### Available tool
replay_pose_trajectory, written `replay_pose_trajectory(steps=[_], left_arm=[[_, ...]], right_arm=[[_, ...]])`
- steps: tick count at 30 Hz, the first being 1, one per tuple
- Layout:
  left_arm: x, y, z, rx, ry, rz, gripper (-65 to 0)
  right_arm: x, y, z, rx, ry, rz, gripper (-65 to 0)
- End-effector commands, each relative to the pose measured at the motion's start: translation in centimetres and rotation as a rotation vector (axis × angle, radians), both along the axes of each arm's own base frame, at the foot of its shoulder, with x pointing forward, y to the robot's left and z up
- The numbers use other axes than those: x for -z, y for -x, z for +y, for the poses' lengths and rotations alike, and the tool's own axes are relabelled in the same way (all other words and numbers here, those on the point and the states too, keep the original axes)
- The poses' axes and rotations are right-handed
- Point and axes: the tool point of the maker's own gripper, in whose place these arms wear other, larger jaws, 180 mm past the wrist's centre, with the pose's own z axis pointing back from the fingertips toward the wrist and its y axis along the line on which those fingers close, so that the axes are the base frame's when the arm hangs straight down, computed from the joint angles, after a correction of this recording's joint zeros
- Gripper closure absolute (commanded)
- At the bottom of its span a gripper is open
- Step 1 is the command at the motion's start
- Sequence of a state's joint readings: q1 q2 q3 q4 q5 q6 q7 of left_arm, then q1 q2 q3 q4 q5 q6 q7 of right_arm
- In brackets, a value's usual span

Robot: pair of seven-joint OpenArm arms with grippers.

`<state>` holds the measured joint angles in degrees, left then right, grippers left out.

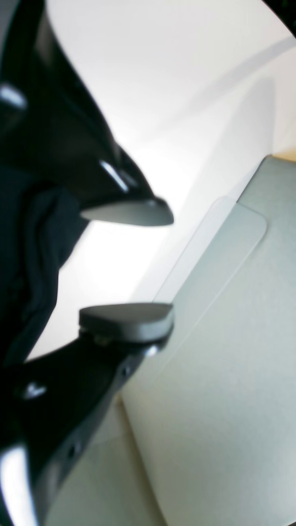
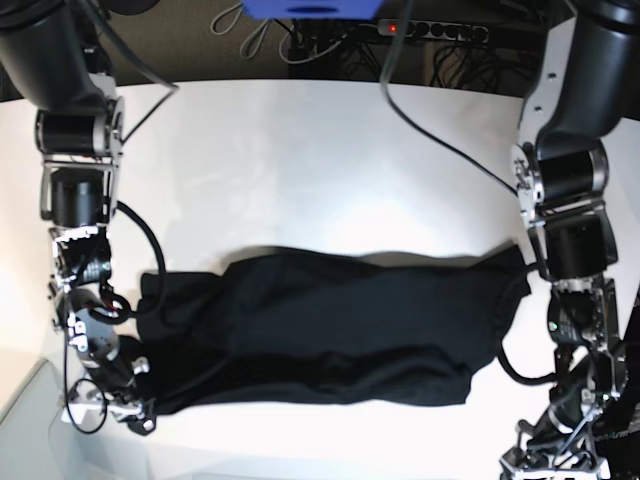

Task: Layout the t-shirt on the table in an organized manner, then fold the t-shirt properly
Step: 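Lift the shirt with both grippers and lay it flat on the table, then regrasp the shirt edge with both grippers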

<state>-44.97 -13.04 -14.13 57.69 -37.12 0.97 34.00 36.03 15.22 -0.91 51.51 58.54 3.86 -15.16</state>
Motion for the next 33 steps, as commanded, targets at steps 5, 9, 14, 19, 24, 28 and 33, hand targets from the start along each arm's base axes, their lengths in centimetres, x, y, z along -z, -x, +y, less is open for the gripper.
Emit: replay_pose_trajectory(steps=[5,9,14,19,24,28,33], left_arm=[[-2.6,-0.4,1.1,-0.021,-0.023,-0.08,-42.7],[-0.3,1.9,1.1,-0.021,-0.051,-0.067,-42.7],[5.0,6.2,2.5,-0.028,-0.125,0.018,-42.7],[11.3,12.1,5.0,-0.055,-0.189,0.144,-42.7],[16.8,17.8,6.9,-0.093,-0.19,0.279,-42.7],[20.0,19.9,7.1,-0.092,-0.18,0.363,-42.7],[22.6,19.7,6.4,-0.103,-0.115,0.418,-42.8]], right_arm=[[-1.7,-0.1,-1.3,0.04,0.011,-0.072,-34.1],[-0.9,2.2,-1.6,0.061,0.041,-0.107,-37.7],[1.0,5.9,-1.0,0.062,0.062,-0.118,-37.7],[3.3,10.0,0.1,0.046,0.07,-0.098,-37.7],[6.1,13.7,1.6,0.024,0.056,-0.04,-37.7],[8.3,15.7,2.6,0.021,0.026,0.011,-37.7],[9.2,16.5,3.1,0.013,0.022,0.035,-37.7]])
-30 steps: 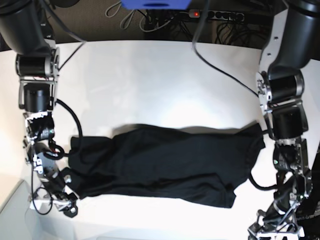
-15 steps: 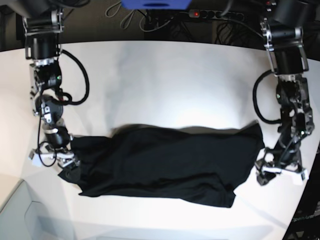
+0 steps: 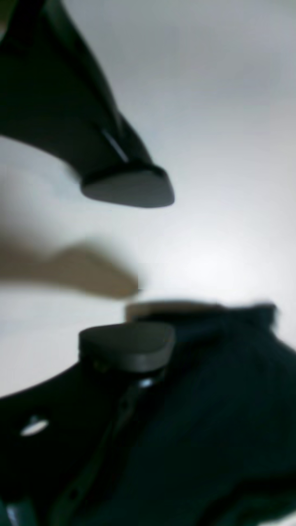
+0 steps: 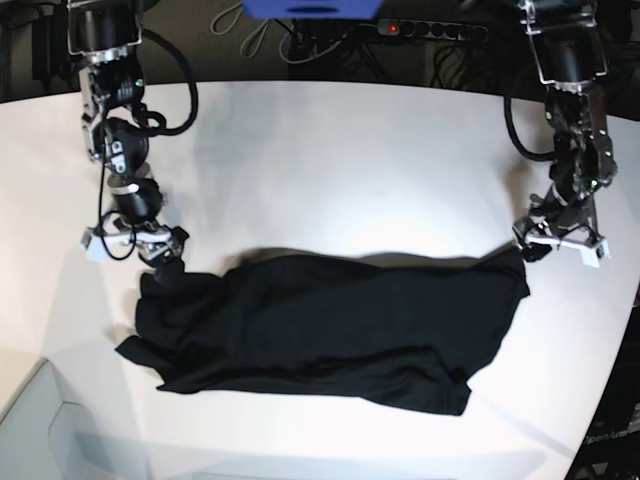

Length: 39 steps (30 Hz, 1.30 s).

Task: Layout the t-shirt on the table in an organized manner, then fold the t-shirt properly
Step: 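Regrasp the shirt edge with both grippers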

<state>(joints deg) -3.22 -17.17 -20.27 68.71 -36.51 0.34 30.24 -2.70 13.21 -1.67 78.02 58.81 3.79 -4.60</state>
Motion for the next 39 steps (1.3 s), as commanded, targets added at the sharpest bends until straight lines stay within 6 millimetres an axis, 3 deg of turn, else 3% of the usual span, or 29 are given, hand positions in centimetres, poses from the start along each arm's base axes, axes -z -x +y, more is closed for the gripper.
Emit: replay_pose_trajectory(steps=[1,4,7,12,14,17,18,20,22,25,27,31,39], left_arm=[[-1.2,-1.5,-0.3,0.014,0.012,-0.032,-42.8],[0.1,-1.8,-1.1,0.015,0.041,-0.003,-42.8],[1.7,-2.2,-3.4,0.084,0.04,0.051,-42.8],[3.1,-1.6,-4.5,0.118,0.04,0.093,-40.3],[3.2,-1.5,-4.6,0.12,0.042,0.094,-30.0],[3.1,-1.5,-4.3,0.113,0.041,0.093,-2.9],[3.1,-1.5,-4.3,0.114,0.043,0.096,0.0],[2.9,-1.6,-3.9,0.111,0.04,0.093,-2.8],[2.3,-1.7,-3.3,0.11,0.028,0.084,-0.5],[0.0,-2.8,-3.6,0.133,0.006,0.02,-0.3],[-1.2,-2.8,-3.6,0.144,-0.015,-0.009,-0.3],[-3.3,-3.1,-3.7,0.166,-0.046,-0.06,-0.3],[-3.5,-3.3,-3.6,0.165,-0.049,-0.064,-0.3]], right_arm=[[-1.8,-0.8,-0.3,0.004,-0.004,-0.06,-37.7],[-1.5,-0.4,-0.3,0.005,-0.004,-0.05,-37.7],[-1.1,-0.2,-0.2,0.002,-0.004,-0.038,-37.7],[-0.7,0.1,-0.3,0.003,-0.003,-0.029,-37.7],[-0.8,0.1,-0.6,0.009,0.0,-0.031,-37.7],[-0.7,0.1,-0.8,0.011,0.006,-0.029,-37.7],[-0.5,0.1,-1.2,0.012,0.015,-0.023,-37.7],[0.5,0.0,-2.0,0.018,0.032,0.007,-37.8],[1.8,-0.7,-2.8,0.035,0.033,0.038,-38.0],[4.1,-1.4,-4.8,0.073,0.046,0.105,-38.1],[4.8,-2.2,-6.3,0.097,0.059,0.131,-38.1],[5.4,-3.6,-7.3,0.119,0.057,0.159,-38.1],[5.3,-5.1,-3.0,-0.003,0.089,0.155,-37.7]])
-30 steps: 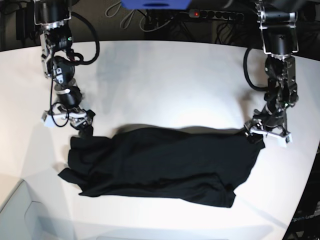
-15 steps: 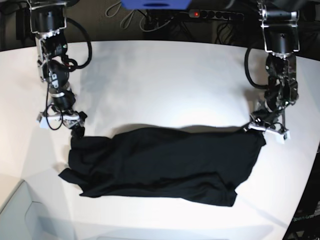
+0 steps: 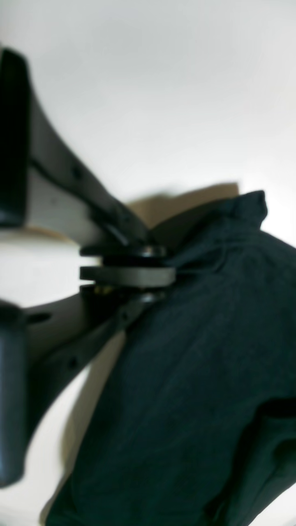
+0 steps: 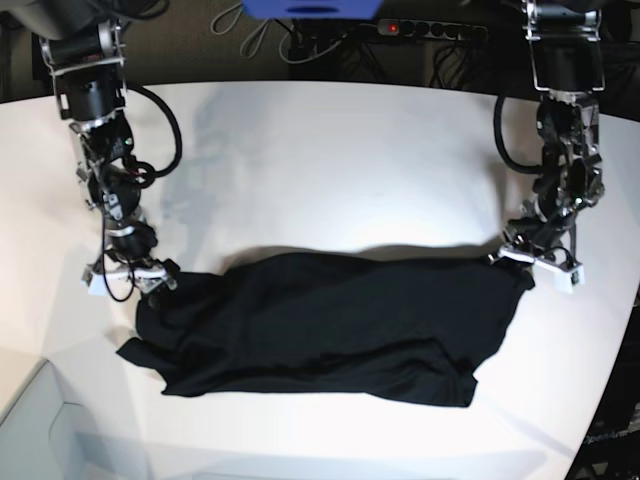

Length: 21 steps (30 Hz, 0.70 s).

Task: Layout the t-shirt on the table in an organized manner, then fold the t-shirt properly
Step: 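Regrasp the shirt edge with both grippers, then lift the shirt with both grippers, shake it, and lay it down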

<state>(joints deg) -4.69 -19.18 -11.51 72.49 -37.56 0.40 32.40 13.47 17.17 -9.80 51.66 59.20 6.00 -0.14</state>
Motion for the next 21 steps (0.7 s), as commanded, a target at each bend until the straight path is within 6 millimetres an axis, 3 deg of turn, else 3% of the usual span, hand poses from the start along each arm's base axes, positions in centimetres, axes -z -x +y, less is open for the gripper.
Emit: replay_pose_trajectory(steps=[1,4,6,13,16,21], left_arm=[[-2.0,-1.3,0.7,-0.004,-0.016,-0.06,-0.3],[-1.8,-1.2,0.8,-0.006,-0.017,-0.055,-0.3],[-1.8,-1.2,0.8,-0.006,-0.018,-0.054,-0.3],[-3.0,-1.7,0.4,0.005,-0.021,-0.087,-0.3],[-6.1,-1.9,1.0,-0.007,-0.034,-0.167,-0.3],[-11.7,-1.0,2.8,-0.054,-0.026,-0.263,-0.3]], right_arm=[[0.5,0.0,0.5,-0.027,-0.007,0.044,-37.7],[0.6,0.0,0.9,-0.031,-0.012,0.047,-37.4],[0.6,-0.1,1.2,-0.032,-0.016,0.045,-33.9],[-0.8,-0.6,-0.4,-0.026,0.012,0.016,0.0],[-3.9,-0.8,-0.4,-0.058,0.036,-0.066,0.0],[-12.8,-0.1,-0.8,-0.046,0.032,-0.305,0.0]])
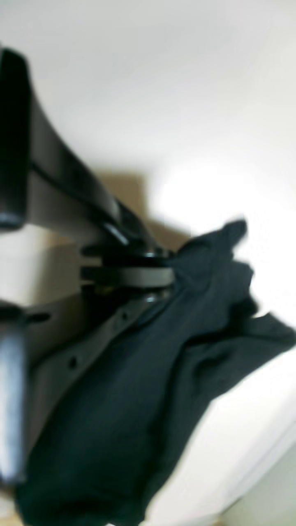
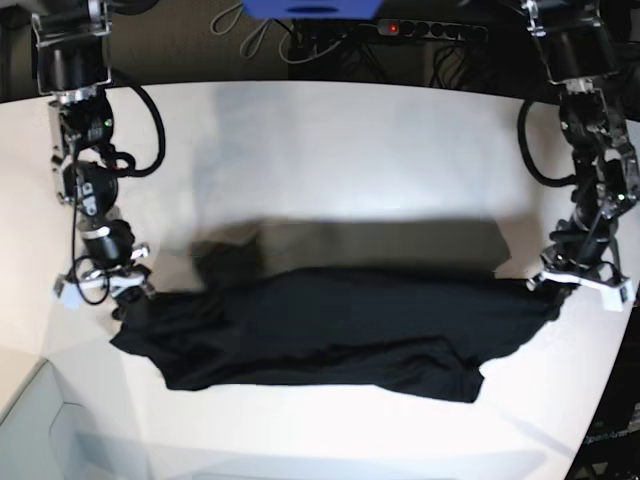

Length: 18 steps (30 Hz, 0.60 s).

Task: Layout the t-shirt on the table in an organized manner, then fold the t-shirt properly
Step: 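Lift the shirt with both grippers, shake it, and lay it down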

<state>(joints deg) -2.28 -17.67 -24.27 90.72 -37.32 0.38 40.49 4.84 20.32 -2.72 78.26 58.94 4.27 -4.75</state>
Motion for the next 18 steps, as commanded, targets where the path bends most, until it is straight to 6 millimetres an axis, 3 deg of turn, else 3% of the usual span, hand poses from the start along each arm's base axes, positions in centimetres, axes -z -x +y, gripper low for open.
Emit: replay_pose_trajectory(steps=[1,6,9,11,13,18], left_arm=[[-3.4,-0.8,0.4,-0.008,-0.014,-0.095,-0.3],[-9.2,0.3,1.4,-0.027,-0.054,-0.199,-0.3],[-11.5,-0.3,0.9,-0.009,-0.065,-0.244,-0.3],[-11.8,-0.7,0.9,-0.007,-0.065,-0.242,-0.3],[-11.1,-1.3,1.1,-0.009,-0.04,-0.215,-0.4],[-6.3,-2.2,0.4,0.024,0.052,-0.053,-0.5]], right_arm=[[-3.6,-0.4,-1.0,0.019,0.003,-0.102,0.0],[-10.1,1.5,-1.3,0.042,-0.001,-0.27,0.0],[-11.3,1.7,-1.9,0.062,-0.004,-0.302,0.0],[-11.2,1.2,-2.2,0.068,-0.007,-0.299,0.0],[-9.9,0.9,-2.7,0.084,-0.012,-0.265,0.0],[-7.5,1.1,-2.8,0.111,-0.05,-0.215,0.0]])
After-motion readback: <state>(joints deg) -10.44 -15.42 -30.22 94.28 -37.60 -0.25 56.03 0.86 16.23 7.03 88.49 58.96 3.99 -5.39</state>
